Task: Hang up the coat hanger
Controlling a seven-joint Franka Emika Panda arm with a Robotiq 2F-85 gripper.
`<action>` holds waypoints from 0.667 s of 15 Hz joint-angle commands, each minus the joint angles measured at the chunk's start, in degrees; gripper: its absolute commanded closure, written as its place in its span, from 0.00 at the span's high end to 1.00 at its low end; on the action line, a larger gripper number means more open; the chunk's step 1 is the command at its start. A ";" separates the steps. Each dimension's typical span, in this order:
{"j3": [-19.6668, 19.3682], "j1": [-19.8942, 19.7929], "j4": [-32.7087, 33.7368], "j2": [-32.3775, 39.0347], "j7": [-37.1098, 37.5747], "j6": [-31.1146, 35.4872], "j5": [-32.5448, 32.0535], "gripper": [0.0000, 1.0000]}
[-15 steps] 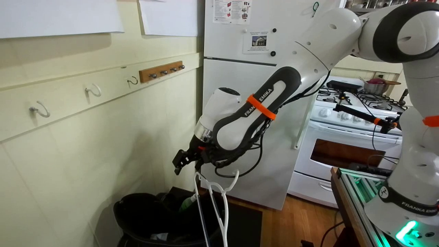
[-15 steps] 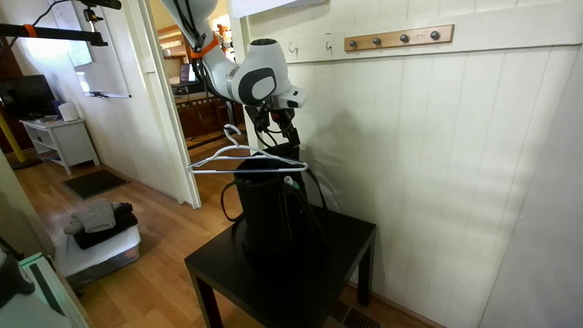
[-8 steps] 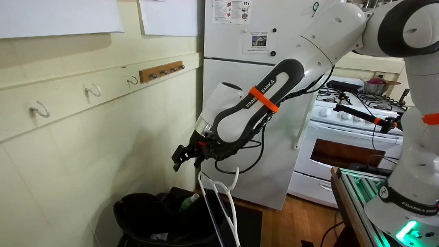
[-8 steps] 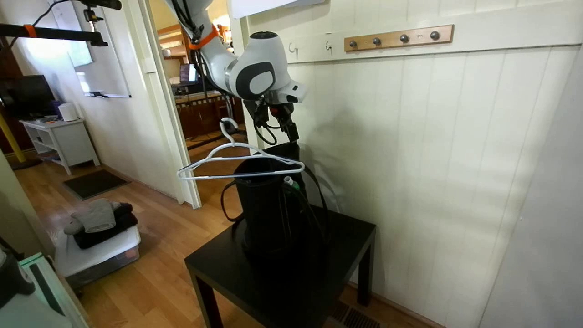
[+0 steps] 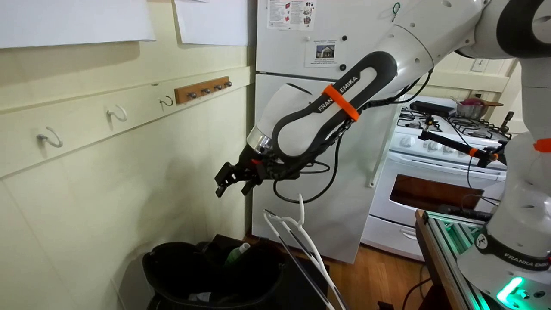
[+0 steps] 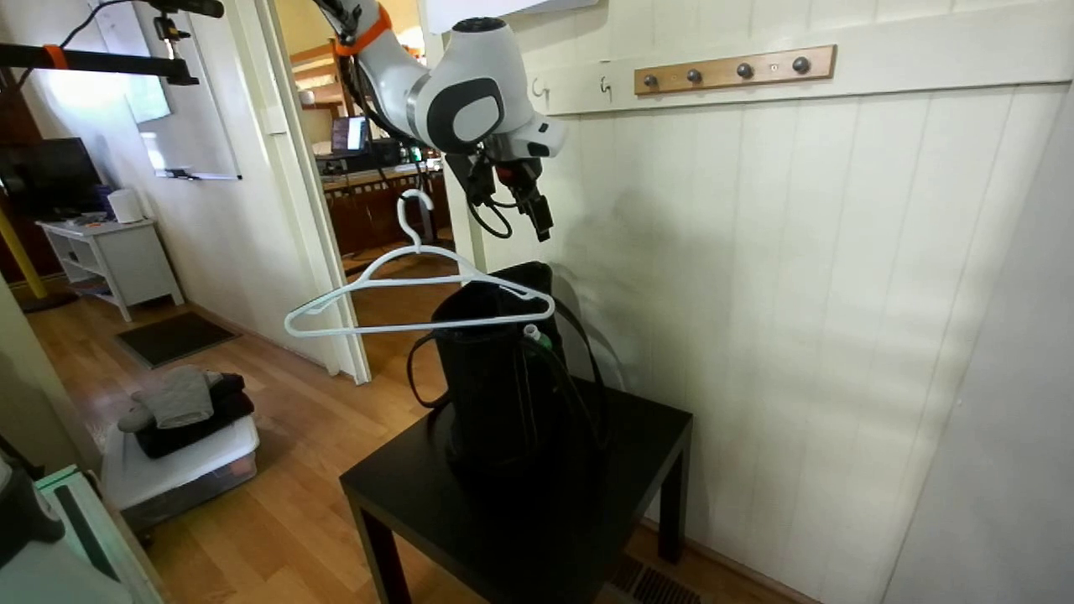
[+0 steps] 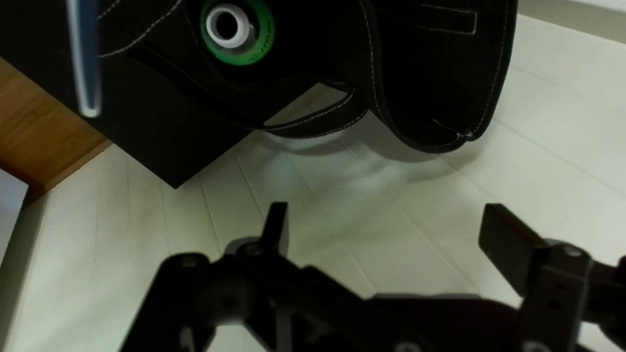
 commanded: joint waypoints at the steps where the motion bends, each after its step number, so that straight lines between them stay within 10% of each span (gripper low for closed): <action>1: -0.08 -0.83 -2.37 -4.69 -2.12 -5.74 1.08 1.00; 10: -7.39 1.01 0.35 -10.92 1.17 -31.51 -8.86 1.00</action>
